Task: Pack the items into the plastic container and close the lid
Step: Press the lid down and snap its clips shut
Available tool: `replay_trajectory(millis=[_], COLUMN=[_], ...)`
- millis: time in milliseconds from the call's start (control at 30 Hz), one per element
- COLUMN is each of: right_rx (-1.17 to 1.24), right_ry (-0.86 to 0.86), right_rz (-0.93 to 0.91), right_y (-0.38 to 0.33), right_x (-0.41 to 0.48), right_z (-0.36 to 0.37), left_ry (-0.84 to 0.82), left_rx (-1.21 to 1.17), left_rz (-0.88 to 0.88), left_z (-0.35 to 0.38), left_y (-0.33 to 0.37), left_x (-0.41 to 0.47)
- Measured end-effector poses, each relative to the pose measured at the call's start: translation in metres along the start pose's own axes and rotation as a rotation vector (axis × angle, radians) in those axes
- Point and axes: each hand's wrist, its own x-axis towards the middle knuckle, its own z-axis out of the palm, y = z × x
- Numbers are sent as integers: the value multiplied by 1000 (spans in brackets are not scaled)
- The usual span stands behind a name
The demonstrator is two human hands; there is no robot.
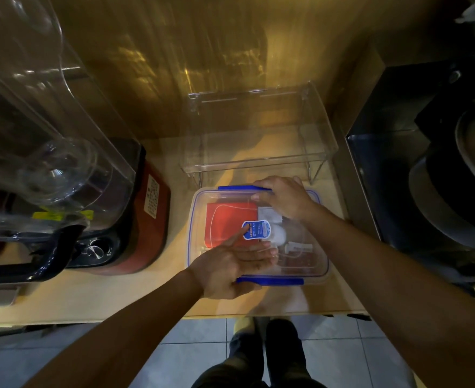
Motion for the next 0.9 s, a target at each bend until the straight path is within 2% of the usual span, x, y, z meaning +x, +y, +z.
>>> replay_trajectory(millis=[167, 233, 300, 367, 433, 500, 533, 667, 733, 833, 900], right_rx=[-225, -260, -238, -59, 244, 501, 584, 695, 722, 740, 747], right_ry=[-23, 18, 71, 116, 152, 171, 160, 215, 268, 297, 308], right_rz=[-18, 42, 148, 259, 327, 396, 416, 444, 478, 490, 500], right_y=[9, 19, 30, 40, 46, 49, 49, 47, 45, 44, 43], right_x=[-12, -20, -33, -49, -68, -87, -95, -112, -112, -112, -110], right_z=[1, -3, -9, -14, -15, -11, -7, 11, 17, 21, 20], left_ry=[42, 42, 98, 236, 358, 395, 411, 575, 612, 649, 642], left_rx=[39, 47, 34, -1, -9, -95, -183, -451, -541, -841, -955], left_rz=[-9, -35, -146, -381, -704, -1005, -1101, -1230, -1263, -1326, -1312], left_z=[-3, -1, 3, 6, 8, 10, 10, 13, 12, 8, 3], left_y=[1, 2, 4, 2, -3, -8, -9, -7, -9, -13, -16], left_x=[-1, -4, -8, -13, -18, -24, -26, -24, -24, -27, -29])
